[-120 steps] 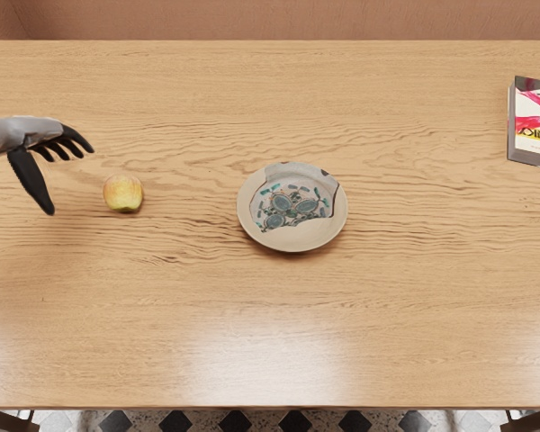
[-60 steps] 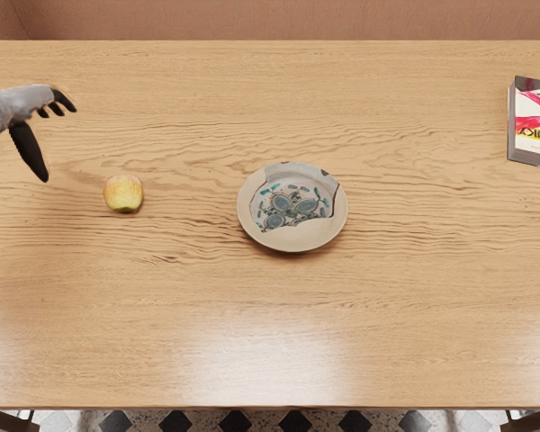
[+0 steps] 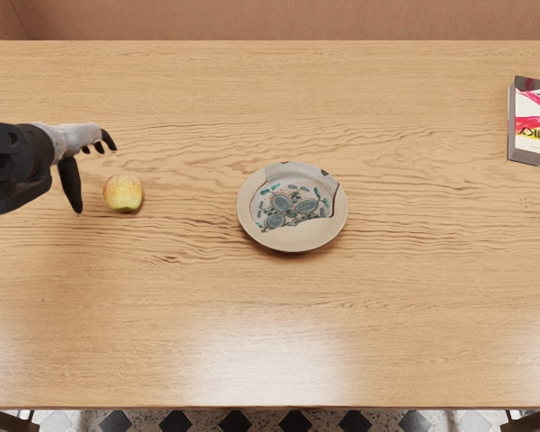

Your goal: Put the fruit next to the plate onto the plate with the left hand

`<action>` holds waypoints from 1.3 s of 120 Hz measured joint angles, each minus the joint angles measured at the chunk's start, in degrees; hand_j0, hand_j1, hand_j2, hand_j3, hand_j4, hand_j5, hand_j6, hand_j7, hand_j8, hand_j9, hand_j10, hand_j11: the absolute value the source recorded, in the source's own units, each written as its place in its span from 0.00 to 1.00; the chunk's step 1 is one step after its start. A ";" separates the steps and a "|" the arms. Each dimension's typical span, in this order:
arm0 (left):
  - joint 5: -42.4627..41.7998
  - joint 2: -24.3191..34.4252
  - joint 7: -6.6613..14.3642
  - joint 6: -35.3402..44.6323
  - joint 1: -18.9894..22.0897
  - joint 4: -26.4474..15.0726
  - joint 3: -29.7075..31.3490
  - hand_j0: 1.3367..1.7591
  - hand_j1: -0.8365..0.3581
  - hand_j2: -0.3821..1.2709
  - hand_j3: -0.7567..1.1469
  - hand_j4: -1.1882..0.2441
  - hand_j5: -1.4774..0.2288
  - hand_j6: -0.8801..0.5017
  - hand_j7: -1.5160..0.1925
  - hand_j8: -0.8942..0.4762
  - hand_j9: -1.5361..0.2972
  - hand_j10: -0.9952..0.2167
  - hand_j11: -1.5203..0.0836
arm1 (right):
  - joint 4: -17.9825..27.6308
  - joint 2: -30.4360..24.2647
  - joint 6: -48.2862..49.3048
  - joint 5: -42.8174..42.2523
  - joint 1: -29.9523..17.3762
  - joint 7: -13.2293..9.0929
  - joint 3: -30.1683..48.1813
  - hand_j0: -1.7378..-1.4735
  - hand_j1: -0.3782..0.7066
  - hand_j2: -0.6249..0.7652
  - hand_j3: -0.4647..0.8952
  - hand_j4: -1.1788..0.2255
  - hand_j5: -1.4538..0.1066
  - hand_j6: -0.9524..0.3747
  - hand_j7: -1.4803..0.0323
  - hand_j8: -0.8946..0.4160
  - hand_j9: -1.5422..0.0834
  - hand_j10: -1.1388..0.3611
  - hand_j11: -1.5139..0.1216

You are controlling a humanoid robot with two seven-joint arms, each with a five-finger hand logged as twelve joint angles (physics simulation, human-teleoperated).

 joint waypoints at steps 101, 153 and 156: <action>0.92 -12.99 -0.44 5.84 11.65 13.73 -3.20 0.76 0.73 0.26 0.40 0.64 0.66 0.44 0.68 0.46 0.65 0.60 0.73 | 0.00 0.00 0.00 0.00 0.00 0.00 0.00 0.30 0.07 0.44 0.34 0.81 0.90 0.69 0.95 0.66 0.92 0.74 0.90; 1.33 -15.67 -0.54 8.03 15.79 18.65 -3.18 0.76 0.68 0.27 0.40 0.61 0.63 0.41 0.65 0.42 0.62 0.56 0.69 | 0.00 0.00 0.00 0.00 0.00 0.00 0.00 0.30 0.07 0.44 0.34 0.81 0.90 0.69 0.95 0.66 0.92 0.74 0.90; 1.34 -16.08 -0.66 8.09 16.10 19.02 -3.18 0.76 0.68 0.26 0.40 0.61 0.62 0.41 0.65 0.42 0.61 0.56 0.69 | 0.00 0.00 0.00 0.00 0.00 0.00 0.00 0.30 0.07 0.44 0.34 0.81 0.90 0.69 0.95 0.66 0.92 0.74 0.90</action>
